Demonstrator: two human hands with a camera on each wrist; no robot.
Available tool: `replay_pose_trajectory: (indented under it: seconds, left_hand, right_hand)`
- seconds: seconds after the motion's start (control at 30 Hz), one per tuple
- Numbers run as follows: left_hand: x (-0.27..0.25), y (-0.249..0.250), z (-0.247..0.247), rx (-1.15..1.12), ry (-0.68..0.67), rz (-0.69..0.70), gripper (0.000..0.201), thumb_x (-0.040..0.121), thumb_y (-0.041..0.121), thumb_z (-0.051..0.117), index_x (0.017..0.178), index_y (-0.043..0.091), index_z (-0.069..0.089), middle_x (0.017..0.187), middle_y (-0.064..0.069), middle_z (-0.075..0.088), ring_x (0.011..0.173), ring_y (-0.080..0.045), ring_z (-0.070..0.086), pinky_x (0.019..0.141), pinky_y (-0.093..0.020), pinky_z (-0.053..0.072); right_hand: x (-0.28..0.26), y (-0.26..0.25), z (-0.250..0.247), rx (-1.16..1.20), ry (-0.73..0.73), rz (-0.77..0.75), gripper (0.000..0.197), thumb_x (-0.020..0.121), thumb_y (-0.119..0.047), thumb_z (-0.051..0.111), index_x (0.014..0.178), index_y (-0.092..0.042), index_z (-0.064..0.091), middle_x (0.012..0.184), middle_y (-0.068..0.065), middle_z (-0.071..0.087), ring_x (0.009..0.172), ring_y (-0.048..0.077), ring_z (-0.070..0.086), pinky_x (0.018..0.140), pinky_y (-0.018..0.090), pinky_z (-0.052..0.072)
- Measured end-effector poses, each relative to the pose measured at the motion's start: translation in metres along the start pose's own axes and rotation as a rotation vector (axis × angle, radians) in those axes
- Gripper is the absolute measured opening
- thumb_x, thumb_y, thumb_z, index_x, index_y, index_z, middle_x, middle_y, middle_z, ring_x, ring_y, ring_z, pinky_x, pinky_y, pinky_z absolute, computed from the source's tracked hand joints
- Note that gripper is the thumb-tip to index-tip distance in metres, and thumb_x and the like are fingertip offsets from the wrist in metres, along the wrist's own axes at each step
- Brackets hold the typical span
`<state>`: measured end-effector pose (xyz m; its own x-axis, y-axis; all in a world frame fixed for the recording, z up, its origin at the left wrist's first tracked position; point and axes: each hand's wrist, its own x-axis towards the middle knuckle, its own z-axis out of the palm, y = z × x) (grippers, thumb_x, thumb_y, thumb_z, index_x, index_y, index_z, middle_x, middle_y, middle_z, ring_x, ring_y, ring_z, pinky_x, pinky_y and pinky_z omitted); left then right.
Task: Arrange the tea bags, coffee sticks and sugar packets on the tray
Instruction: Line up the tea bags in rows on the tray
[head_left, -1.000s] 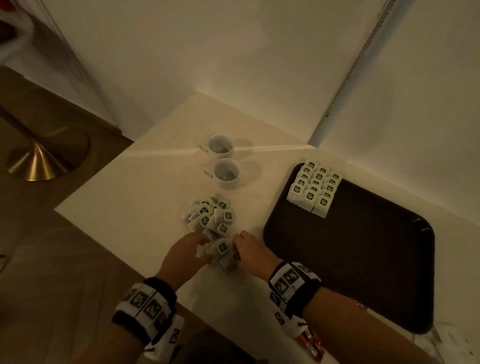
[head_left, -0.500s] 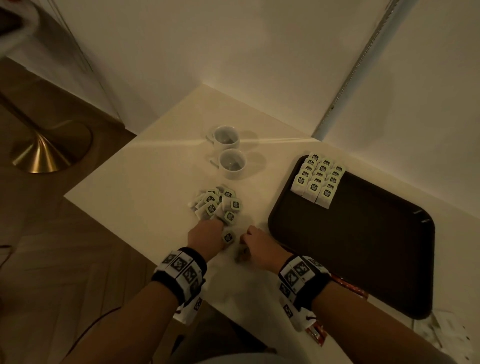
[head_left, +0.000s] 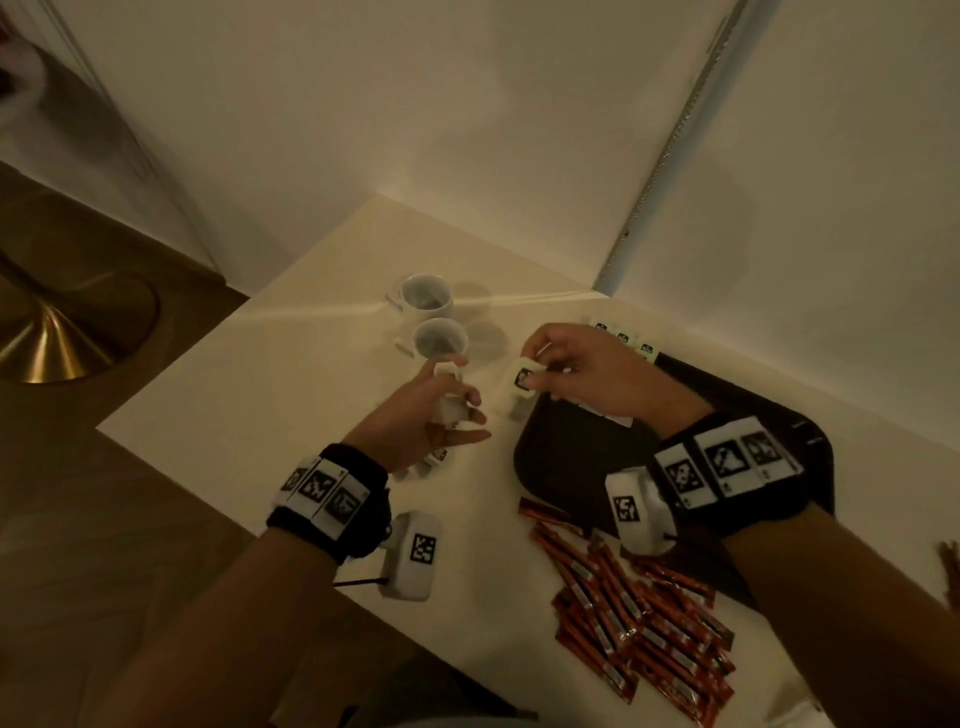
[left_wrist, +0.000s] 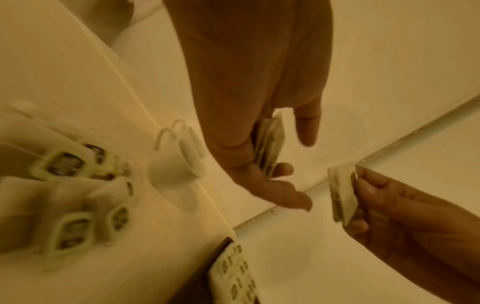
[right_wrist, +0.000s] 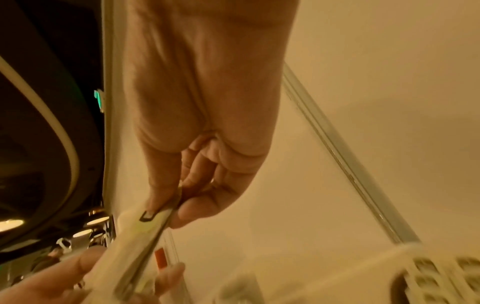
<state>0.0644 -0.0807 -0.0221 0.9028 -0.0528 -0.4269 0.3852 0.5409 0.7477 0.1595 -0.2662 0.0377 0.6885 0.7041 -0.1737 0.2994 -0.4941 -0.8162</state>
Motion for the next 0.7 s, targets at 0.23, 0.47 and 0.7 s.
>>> replay_pose_trajectory:
  seconds: [0.23, 0.47, 0.7]
  left_hand:
    - [0.021, 0.017, 0.059, 0.223, -0.113, 0.253, 0.024, 0.085, 0.019, 0.064, 0.109, 0.015, 0.06, 0.092, 0.002, 0.069, 0.084, -0.012, 0.067, 0.069, -0.023, 0.054]
    - [0.035, 0.019, 0.1, 0.106, -0.146, 0.316, 0.011, 0.092, 0.01, 0.057, 0.096, 0.019, 0.062, 0.086, 0.007, 0.071, 0.076, -0.008, 0.067, 0.058, -0.02, 0.051]
    - [0.05, 0.022, 0.114, 0.168, -0.165, 0.337, 0.011, 0.091, 0.011, 0.058, 0.095, 0.019, 0.065, 0.085, 0.005, 0.073, 0.073, -0.008, 0.067, 0.056, -0.02, 0.051]
  right_hand:
    - [-0.001, -0.04, -0.053, -0.233, 0.205, -0.126, 0.01, 0.084, -0.02, 0.069, 0.091, -0.013, 0.069, 0.075, -0.001, 0.066, 0.061, 0.003, 0.059, 0.056, 0.007, 0.043]
    - [-0.002, -0.059, -0.086, -0.477, 0.35, -0.213, 0.032, 0.081, -0.041, 0.069, 0.071, -0.01, 0.066, 0.06, 0.003, 0.061, 0.054, 0.015, 0.052, 0.054, 0.018, 0.038]
    - [-0.005, -0.06, -0.108, -0.481, 0.316, -0.172, 0.026, 0.083, -0.037, 0.067, 0.088, -0.011, 0.072, 0.077, -0.004, 0.067, 0.069, 0.006, 0.06, 0.064, 0.011, 0.042]
